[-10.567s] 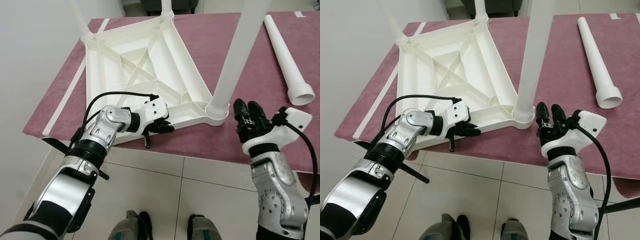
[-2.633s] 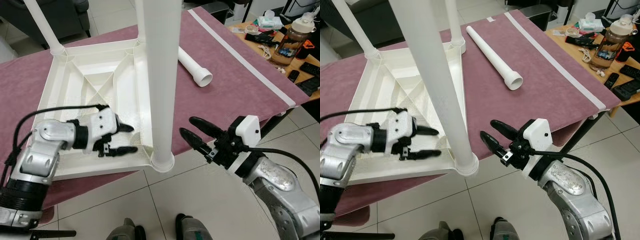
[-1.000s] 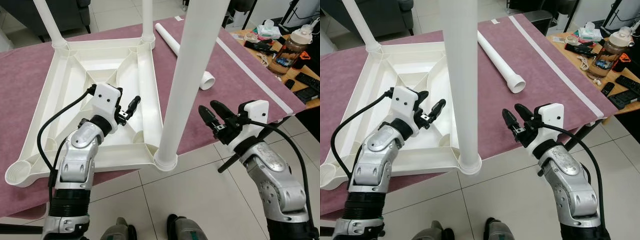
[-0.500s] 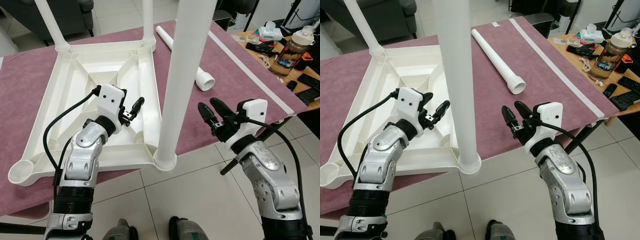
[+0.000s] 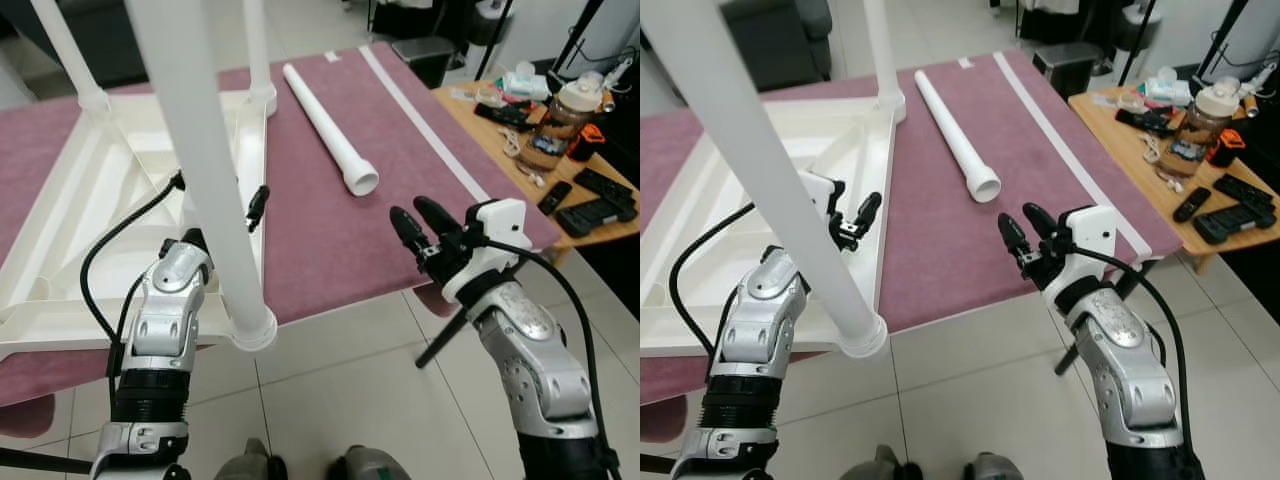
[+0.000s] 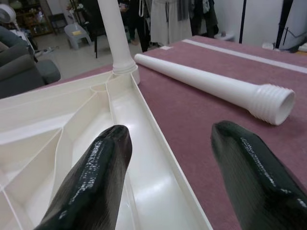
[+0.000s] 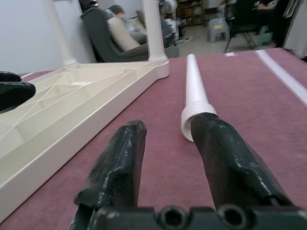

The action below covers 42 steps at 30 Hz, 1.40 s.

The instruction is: Building children table

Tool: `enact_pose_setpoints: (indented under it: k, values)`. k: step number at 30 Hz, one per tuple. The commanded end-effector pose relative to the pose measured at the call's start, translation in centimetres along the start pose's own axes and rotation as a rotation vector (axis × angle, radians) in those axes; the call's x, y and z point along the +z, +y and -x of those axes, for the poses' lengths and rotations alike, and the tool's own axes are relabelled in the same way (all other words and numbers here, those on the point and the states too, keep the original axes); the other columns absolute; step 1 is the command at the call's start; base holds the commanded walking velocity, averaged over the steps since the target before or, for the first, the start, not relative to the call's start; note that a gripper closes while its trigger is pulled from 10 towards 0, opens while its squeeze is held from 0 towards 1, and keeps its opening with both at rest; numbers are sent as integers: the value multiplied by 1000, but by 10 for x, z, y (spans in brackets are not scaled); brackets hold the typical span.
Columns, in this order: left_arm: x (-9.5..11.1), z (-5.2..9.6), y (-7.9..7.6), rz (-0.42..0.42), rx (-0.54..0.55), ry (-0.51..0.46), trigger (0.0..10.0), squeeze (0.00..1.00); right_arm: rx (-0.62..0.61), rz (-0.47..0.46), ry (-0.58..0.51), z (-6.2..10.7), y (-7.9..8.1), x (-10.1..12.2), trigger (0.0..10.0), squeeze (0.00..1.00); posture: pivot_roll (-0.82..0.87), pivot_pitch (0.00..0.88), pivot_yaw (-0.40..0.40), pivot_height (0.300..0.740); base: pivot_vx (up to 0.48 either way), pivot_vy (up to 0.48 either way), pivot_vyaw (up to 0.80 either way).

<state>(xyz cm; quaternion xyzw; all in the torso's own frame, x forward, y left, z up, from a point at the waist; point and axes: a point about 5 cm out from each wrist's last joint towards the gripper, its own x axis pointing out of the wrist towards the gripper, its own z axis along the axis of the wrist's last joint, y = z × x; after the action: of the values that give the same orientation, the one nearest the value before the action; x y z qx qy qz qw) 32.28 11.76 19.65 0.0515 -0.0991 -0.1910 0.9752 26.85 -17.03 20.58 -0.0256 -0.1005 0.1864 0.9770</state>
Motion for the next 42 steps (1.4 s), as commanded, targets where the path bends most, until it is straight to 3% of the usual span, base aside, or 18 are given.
enact_pose_setpoints:
  k: [1, 8, 19, 27, 42]
  values:
    - [-2, 1, 4, 5, 65, 4, 10000, 0, 6, 8, -8, 0, 2, 2, 10000, 0, -96, 99, 96, 740, 0, 0, 800]
    - [-2, 0, 6, 8, 97, 9, 10000, 0, 9, 19, -4, 1, 3, 0, 10000, 0, -99, 101, 99, 740, 0, 0, 763]
    - [-2, -1, 6, -2, 90, -1, 10000, 0, 4, 24, -4, 1, 3, 0, 10000, 0, -100, 102, 100, 740, 0, 0, 0]
    - [-1, 0, 3, -10, 78, -12, 10000, 0, -2, 25, -4, 3, 3, 0, 10000, 0, -103, 107, 103, 740, 355, 323, 0]
    - [-4, -1, 0, -10, 68, 3, 10000, 0, -14, 24, -3, 5, 2, 0, 10000, 0, -109, 118, 106, 740, 0, 0, 0]
